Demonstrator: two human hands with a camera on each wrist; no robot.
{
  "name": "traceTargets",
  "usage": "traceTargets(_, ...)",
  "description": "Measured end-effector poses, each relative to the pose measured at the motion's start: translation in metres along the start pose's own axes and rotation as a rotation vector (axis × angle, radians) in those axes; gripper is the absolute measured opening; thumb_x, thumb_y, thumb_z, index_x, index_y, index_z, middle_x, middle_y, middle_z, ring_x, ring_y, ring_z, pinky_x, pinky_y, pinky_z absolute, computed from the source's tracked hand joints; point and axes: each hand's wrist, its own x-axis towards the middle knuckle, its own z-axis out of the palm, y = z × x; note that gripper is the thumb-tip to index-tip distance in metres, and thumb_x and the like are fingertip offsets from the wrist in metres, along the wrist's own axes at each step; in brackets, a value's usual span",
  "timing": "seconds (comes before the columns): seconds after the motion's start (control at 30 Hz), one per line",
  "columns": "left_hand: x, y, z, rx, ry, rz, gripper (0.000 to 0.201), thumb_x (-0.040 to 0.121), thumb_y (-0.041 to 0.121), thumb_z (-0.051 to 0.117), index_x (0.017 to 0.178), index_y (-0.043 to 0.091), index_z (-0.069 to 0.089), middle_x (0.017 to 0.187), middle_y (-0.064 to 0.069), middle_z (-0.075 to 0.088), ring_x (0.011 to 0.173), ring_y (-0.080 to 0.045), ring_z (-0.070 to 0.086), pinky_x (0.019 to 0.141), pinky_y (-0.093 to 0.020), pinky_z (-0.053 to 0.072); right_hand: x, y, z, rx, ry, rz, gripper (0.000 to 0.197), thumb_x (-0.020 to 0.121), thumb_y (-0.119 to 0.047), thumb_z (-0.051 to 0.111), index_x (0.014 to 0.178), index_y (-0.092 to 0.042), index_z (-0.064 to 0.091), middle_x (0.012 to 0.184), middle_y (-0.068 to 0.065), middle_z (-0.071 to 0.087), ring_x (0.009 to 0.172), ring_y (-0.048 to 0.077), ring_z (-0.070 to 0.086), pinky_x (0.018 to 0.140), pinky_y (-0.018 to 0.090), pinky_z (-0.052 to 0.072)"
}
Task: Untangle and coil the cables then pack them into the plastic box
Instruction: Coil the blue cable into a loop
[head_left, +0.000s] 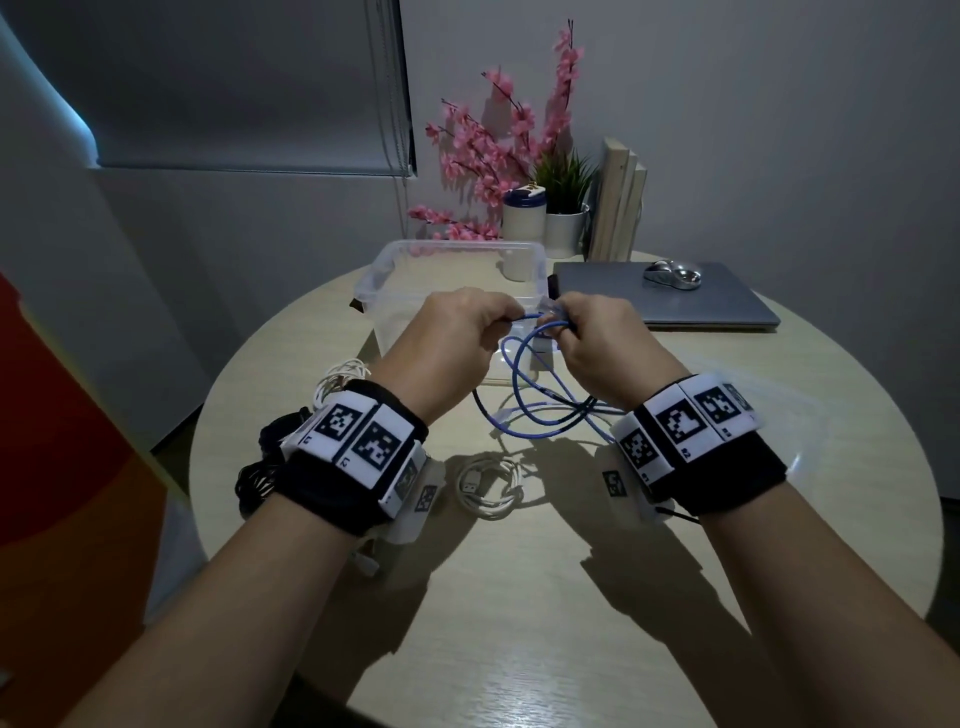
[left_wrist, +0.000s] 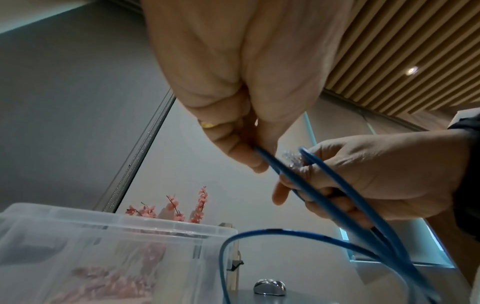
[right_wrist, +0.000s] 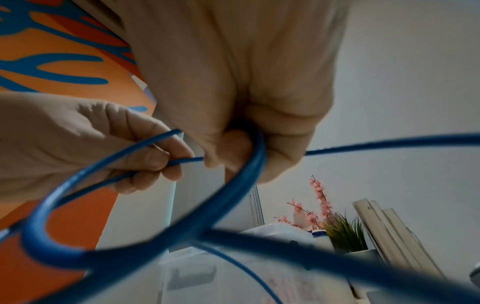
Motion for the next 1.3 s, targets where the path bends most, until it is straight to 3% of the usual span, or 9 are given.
traceTargets(0.13, -0.008, 0.005, 0.006, -0.265, -0.089, -0.202, 0.028, 0.091, 0.011, 0.056, 0.115, 0.025, 0.053, 0.087, 0.002, 0.070, 0.079, -0.013, 0.067, 0.077, -0.027, 0.053, 0.001, 0.004, -0.006, 0.033, 0.064, 0.084, 0.022, 0.097, -0.017, 0.040, 0.104, -0.007, 0.059, 0.092, 0.016, 0.061, 0.080, 0.032, 0.057, 0.070, 0.042, 0.047)
traceTargets(0.27, -0.014, 0.006, 0.012, -0.532, -0.103, -0.323, 0.020, 0.093, 0.006, 0.051, 0.095, 0.026, 0.047, 0.083, -0.008, 0.072, 0.071, -0.014, 0.069, 0.073, -0.032, 0.058, 0.003, 0.009, -0.007, 0.090, 0.131, 0.164, 0.023, 0.096, -0.012, 0.037, 0.105, -0.005, 0.057, 0.094, 0.017, 0.062, 0.082, 0.036, 0.062, 0.076, 0.048, 0.051)
traceTargets(0.5, -0.007, -0.005, 0.009, -0.263, 0.015, -0.218, 0.020, 0.094, 0.010, 0.056, 0.107, 0.017, 0.069, 0.081, 0.000, 0.068, 0.061, -0.008, 0.062, 0.065, -0.024, 0.053, 0.001, 0.017, -0.005, -0.101, -0.024, 0.192, 0.034, 0.100, -0.036, 0.037, 0.098, -0.011, 0.058, 0.076, 0.006, 0.053, 0.076, 0.030, 0.055, 0.064, 0.032, 0.038)
traceTargets(0.67, -0.004, 0.002, 0.010, -0.084, -0.031, -0.075, 0.027, 0.091, 0.006, 0.056, 0.110, 0.019, 0.072, 0.089, -0.003, 0.073, 0.078, -0.014, 0.065, 0.076, -0.032, 0.053, 0.000, 0.010, -0.003, -0.335, 0.000, 0.127, 0.036, 0.099, -0.040, 0.038, 0.117, -0.016, 0.059, 0.107, 0.009, 0.039, 0.109, 0.031, 0.039, 0.088, 0.041, 0.034)
traceTargets(0.73, -0.003, 0.003, 0.011, -0.121, -0.031, -0.066, 0.026, 0.091, 0.006, 0.057, 0.109, 0.017, 0.072, 0.087, -0.001, 0.072, 0.078, -0.006, 0.063, 0.073, -0.025, 0.051, 0.001, 0.005, -0.004, -0.368, -0.032, 0.079, 0.031, 0.099, -0.039, 0.039, 0.116, -0.021, 0.059, 0.116, 0.006, 0.041, 0.113, 0.029, 0.036, 0.093, 0.041, 0.029)
traceTargets(0.87, -0.001, 0.005, 0.012, -0.410, 0.033, -0.163, 0.020, 0.093, 0.009, 0.057, 0.105, 0.021, 0.068, 0.079, 0.010, 0.069, 0.066, 0.007, 0.059, 0.067, -0.014, 0.047, 0.002, 0.000, -0.003, -0.129, -0.097, 0.064, 0.015, 0.099, -0.021, 0.042, 0.102, -0.016, 0.055, 0.098, 0.011, 0.061, 0.091, 0.030, 0.057, 0.076, 0.036, 0.043)
traceTargets(1.07, -0.009, 0.008, 0.010, -0.678, -0.140, -0.389, 0.014, 0.097, 0.009, 0.048, 0.092, 0.019, 0.057, 0.076, -0.004, 0.069, 0.071, -0.016, 0.066, 0.073, -0.031, 0.050, 0.003, 0.005, -0.008, 0.005, 0.077, 0.181, 0.021, 0.096, -0.008, 0.038, 0.106, -0.012, 0.056, 0.097, 0.012, 0.061, 0.086, 0.030, 0.059, 0.072, 0.038, 0.048)
traceTargets(1.2, -0.008, 0.005, 0.010, -0.718, -0.029, -0.352, 0.022, 0.096, 0.004, 0.048, 0.088, 0.021, 0.060, 0.070, 0.000, 0.065, 0.065, -0.014, 0.061, 0.072, -0.035, 0.054, 0.003, 0.007, -0.009, 0.001, 0.047, 0.184, 0.021, 0.096, -0.008, 0.036, 0.101, -0.007, 0.056, 0.101, 0.016, 0.061, 0.083, 0.035, 0.060, 0.075, 0.048, 0.053)
traceTargets(1.3, -0.005, 0.007, 0.008, -0.700, 0.033, -0.281, 0.030, 0.096, 0.004, 0.048, 0.088, 0.026, 0.065, 0.068, 0.002, 0.061, 0.065, -0.014, 0.055, 0.068, -0.032, 0.053, 0.001, 0.010, -0.007, -0.058, -0.006, 0.193, 0.020, 0.098, -0.013, 0.037, 0.100, -0.005, 0.055, 0.091, 0.014, 0.056, 0.080, 0.033, 0.056, 0.071, 0.043, 0.049)
